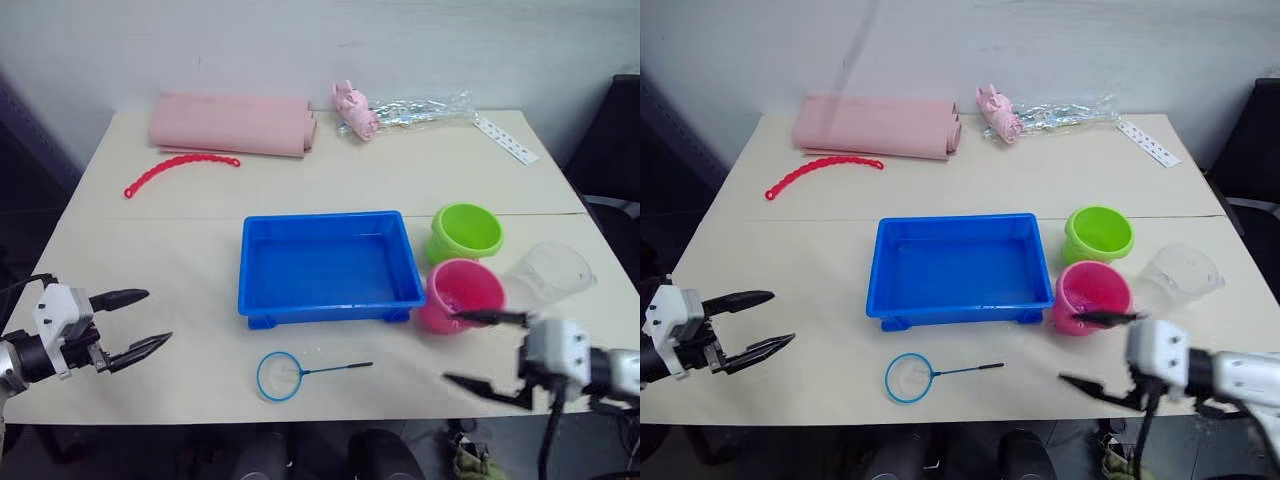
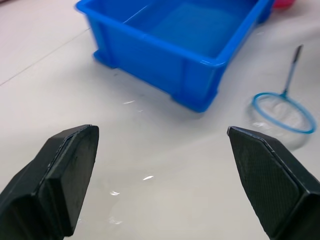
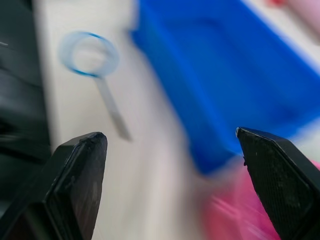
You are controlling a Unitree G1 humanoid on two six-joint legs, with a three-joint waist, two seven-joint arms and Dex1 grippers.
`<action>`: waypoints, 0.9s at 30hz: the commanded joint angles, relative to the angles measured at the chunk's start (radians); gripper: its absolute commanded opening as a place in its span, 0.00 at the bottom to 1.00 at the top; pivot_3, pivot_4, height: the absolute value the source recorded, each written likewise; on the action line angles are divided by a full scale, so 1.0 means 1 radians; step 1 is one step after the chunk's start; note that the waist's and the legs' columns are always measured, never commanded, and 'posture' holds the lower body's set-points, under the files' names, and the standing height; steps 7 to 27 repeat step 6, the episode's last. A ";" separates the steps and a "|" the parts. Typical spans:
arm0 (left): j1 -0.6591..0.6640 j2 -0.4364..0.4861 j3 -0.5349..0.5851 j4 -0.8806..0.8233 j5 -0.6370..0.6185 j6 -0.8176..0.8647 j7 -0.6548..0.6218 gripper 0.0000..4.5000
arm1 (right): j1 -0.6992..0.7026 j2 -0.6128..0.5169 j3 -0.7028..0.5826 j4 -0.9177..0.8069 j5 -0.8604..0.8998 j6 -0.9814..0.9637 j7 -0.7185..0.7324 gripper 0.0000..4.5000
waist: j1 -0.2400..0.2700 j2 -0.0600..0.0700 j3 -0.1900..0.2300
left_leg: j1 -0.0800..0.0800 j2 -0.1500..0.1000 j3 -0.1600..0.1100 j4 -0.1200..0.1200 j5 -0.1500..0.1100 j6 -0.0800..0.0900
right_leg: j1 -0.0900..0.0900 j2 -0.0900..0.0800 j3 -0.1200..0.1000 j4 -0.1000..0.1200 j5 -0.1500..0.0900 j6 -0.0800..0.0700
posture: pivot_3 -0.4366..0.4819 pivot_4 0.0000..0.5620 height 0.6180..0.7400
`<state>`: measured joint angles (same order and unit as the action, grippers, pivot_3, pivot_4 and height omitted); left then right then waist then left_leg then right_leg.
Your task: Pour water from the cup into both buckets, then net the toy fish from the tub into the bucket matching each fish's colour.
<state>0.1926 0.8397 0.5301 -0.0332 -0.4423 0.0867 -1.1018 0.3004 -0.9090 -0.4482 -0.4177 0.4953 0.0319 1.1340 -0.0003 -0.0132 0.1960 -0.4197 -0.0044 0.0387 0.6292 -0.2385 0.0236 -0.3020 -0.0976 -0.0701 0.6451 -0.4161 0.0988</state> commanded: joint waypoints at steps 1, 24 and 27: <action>-0.017 0.009 -0.013 0.016 0.016 -0.031 -0.003 1.00 | -0.021 -0.006 -0.062 0.060 0.015 -0.033 0.032 0.97 | -0.002 0.000 0.000 | 0.000 0.000 0.000 0.000 0.000 0.000 | 0.000 0.000 0.000 0.000 0.000 0.000 | 0.48 0.27 1.00; -0.041 0.003 -0.022 0.047 0.031 -0.059 0.015 1.00 | -0.085 -0.006 -0.052 0.122 0.046 -0.013 0.056 0.97 | -0.004 0.000 0.000 | 0.000 0.000 0.000 -0.001 0.000 -0.001 | -0.001 0.000 0.000 0.001 0.000 0.000 | 0.48 0.27 1.00; -0.041 0.003 -0.022 0.047 0.031 -0.059 0.015 1.00 | -0.085 -0.006 -0.052 0.122 0.046 -0.013 0.056 0.97 | -0.004 0.000 0.000 | 0.000 0.000 0.000 -0.001 0.000 -0.001 | -0.001 0.000 0.000 0.001 0.000 0.000 | 0.48 0.27 1.00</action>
